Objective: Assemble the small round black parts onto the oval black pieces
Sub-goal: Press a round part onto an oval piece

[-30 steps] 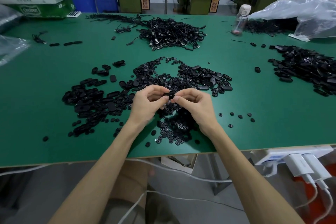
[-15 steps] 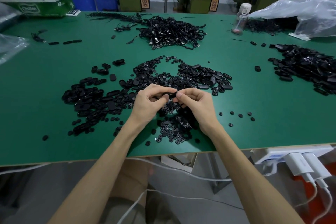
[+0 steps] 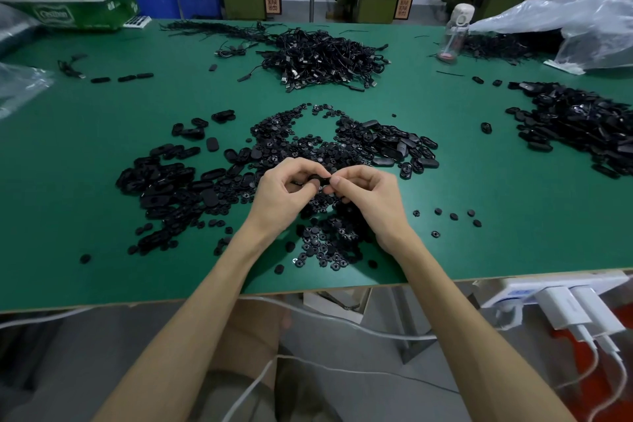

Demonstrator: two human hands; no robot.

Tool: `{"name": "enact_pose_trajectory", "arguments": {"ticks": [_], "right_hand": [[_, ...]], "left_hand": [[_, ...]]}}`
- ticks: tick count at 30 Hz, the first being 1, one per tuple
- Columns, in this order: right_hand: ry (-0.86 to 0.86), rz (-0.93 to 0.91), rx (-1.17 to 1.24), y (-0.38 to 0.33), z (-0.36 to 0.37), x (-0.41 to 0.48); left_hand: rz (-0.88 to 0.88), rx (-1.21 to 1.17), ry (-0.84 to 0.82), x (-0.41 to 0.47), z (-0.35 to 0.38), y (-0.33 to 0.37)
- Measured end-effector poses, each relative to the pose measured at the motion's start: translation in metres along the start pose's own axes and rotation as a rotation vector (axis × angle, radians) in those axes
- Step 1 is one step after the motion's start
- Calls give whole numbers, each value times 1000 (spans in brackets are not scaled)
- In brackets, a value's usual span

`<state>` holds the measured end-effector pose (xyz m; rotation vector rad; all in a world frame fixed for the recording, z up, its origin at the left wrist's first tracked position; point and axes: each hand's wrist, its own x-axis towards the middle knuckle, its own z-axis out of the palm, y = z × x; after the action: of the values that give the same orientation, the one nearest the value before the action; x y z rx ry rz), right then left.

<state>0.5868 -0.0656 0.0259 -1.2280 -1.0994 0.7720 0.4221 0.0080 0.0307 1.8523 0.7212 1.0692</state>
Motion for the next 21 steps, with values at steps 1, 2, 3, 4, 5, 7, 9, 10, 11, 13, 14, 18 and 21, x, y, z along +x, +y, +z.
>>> {"name": "enact_pose_trajectory", "arguments": {"ticks": [1, 2, 3, 4, 5, 7, 9, 10, 11, 13, 14, 18, 21], "right_hand": [[0, 2, 0, 0, 0, 0], [0, 2, -3, 0, 1, 0], [-1, -1, -11, -1, 1, 0], [-1, -7, -22, -1, 1, 0], [2, -14, -33, -1, 1, -1], [21, -24, -55, -2, 1, -1], [47, -33, -110, -1, 1, -1], [62, -43, -162, -1, 2, -1], [77, -56, -224, -2, 3, -2], [101, -75, -329, -3, 5, -3], [112, -78, -359, -4, 6, -3], [139, -82, -400, -8, 6, -4], [126, -105, -443, -10, 7, -5]], "left_hand": [[1, -2, -4, 0, 0, 0], [3, -3, -5, 0, 0, 0], [2, -4, -6, 0, 0, 0], [-2, -6, -5, 0, 0, 0], [-6, -9, -3, 0, 0, -1], [-17, -26, 4, 0, 0, -1], [-32, -69, 7, 0, 0, 0], [-39, -84, 7, 0, 0, 0], [-45, -89, 7, 0, 0, 0], [-56, -84, 5, 0, 0, 0], [-62, -82, 4, 0, 0, -1], [-66, -91, -8, 0, 0, -2], [-60, -91, -19, 0, -2, -4]]}}
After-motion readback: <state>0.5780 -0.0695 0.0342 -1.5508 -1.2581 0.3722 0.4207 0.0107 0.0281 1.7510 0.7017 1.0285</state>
